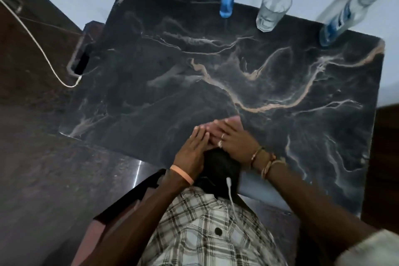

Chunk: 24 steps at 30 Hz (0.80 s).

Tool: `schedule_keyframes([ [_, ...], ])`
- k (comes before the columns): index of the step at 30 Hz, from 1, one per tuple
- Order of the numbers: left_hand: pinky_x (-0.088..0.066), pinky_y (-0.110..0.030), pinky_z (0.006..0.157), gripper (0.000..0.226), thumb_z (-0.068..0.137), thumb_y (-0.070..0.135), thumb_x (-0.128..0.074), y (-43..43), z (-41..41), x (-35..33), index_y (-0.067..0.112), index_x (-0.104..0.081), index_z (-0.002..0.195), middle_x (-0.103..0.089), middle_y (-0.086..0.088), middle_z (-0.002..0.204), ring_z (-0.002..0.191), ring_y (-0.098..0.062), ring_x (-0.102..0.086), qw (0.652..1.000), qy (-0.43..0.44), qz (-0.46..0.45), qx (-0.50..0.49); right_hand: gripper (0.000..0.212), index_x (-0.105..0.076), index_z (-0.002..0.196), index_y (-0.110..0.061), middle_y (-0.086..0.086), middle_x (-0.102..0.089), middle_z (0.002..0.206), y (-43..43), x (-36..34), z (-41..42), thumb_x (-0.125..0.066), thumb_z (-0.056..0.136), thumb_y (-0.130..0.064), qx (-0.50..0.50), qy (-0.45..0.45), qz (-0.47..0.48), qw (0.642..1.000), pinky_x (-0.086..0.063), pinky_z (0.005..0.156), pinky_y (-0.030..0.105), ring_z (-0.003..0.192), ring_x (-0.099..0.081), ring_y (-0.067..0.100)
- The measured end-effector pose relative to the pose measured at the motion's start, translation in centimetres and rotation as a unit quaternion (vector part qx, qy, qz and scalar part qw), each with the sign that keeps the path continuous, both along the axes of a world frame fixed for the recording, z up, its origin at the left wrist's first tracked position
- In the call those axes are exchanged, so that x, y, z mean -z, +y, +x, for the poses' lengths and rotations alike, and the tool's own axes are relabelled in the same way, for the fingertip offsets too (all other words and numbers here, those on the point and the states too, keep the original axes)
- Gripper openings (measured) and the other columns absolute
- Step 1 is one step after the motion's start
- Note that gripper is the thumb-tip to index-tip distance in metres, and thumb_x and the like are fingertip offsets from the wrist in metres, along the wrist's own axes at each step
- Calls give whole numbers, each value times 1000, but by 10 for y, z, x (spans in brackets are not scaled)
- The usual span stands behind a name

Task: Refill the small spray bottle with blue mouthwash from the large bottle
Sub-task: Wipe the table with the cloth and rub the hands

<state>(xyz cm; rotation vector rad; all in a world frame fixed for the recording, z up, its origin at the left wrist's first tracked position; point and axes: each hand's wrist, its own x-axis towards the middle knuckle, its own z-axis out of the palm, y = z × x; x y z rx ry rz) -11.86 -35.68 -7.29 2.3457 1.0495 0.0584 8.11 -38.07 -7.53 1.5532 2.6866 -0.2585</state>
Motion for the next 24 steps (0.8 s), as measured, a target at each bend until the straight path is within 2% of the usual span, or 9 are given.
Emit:
schedule_keyframes([
  [3, -44, -54, 101, 45, 83, -2, -65, 8, -9, -3, -6, -55, 127, -49, -26, 137, 129, -43, -44, 999, 6, 38, -9, 52, -54, 136, -13, 11, -49, 143, 31, 7, 31, -55, 85, 1, 151, 40, -27, 987, -28, 113, 52, 136, -38, 39],
  [5, -45, -56, 98, 42, 79, -2, -72, 12, -15, -7, -6, -61, 120, -56, -25, 131, 122, -43, -52, 997, -17, 51, -46, 66, -45, 142, -13, 11, -40, 150, 29, 5, 28, -52, 80, 5, 334, 45, -56, 940, -16, 118, 48, 142, -27, 37],
  [7, -41, -52, 104, 40, 82, 0, -69, 13, -29, -10, -5, -61, 121, -55, -22, 132, 126, -39, -49, 989, -47, 36, -134, 65, -46, 142, -12, 10, -38, 151, 15, 2, -4, -49, 79, 4, 407, 35, -49, 911, -17, 116, 51, 141, -26, 39],
  [9, -37, -45, 109, 38, 88, 4, -65, 11, -45, -11, -2, -60, 125, -53, -18, 136, 132, -34, -44, 972, -65, 9, -225, 62, -53, 136, -10, 11, -44, 147, -9, 2, -41, -51, 76, 5, 359, 79, -35, 929, -26, 110, 59, 137, -33, 43],
  [12, -34, -37, 109, 37, 91, 9, -62, 11, -71, -9, 2, -59, 127, -51, -15, 139, 135, -29, -41, 951, -50, -9, -304, 58, -53, 138, -18, 4, -44, 148, -25, 3, -85, -65, 83, -7, 147, 80, -39, 985, -32, 107, 59, 138, -33, 43],
  [17, -32, -30, 109, 38, 92, 8, -60, 25, -92, -12, 6, -58, 129, -48, -12, 143, 137, -25, -38, 941, -44, -45, -333, 51, -39, 146, -28, -5, -35, 154, 75, 4, -124, -24, 98, -23, -53, -64, 13, 996, -45, 88, 41, 132, -44, 34],
  [19, -33, -31, 110, 37, 92, 10, -61, 34, -95, -14, 6, -59, 128, -47, -9, 143, 138, -22, -37, 938, -52, -44, -339, 51, -30, 150, -27, -3, -25, 158, 124, 5, -124, -26, 99, -19, 1, -95, -16, 995, -41, 85, 43, 133, -36, 34],
  [22, -30, -27, 111, 37, 93, 14, -59, 49, -100, -15, 8, -58, 130, -46, -6, 145, 140, -18, -34, 938, -52, -50, -339, 52, -37, 146, -21, 5, -38, 149, 141, -8, -133, -44, 94, -15, 243, -41, -59, 967, -43, 77, 42, 115, -46, 34],
  [24, -30, -27, 111, 37, 94, 14, -59, 55, -103, -16, 10, -58, 130, -45, -7, 145, 140, -19, -34, 938, -51, -58, -338, 48, -47, 141, -18, 10, -47, 141, 106, -15, -149, -41, 93, -19, 170, -32, -80, 982, -47, 71, 37, 106, -53, 33],
])
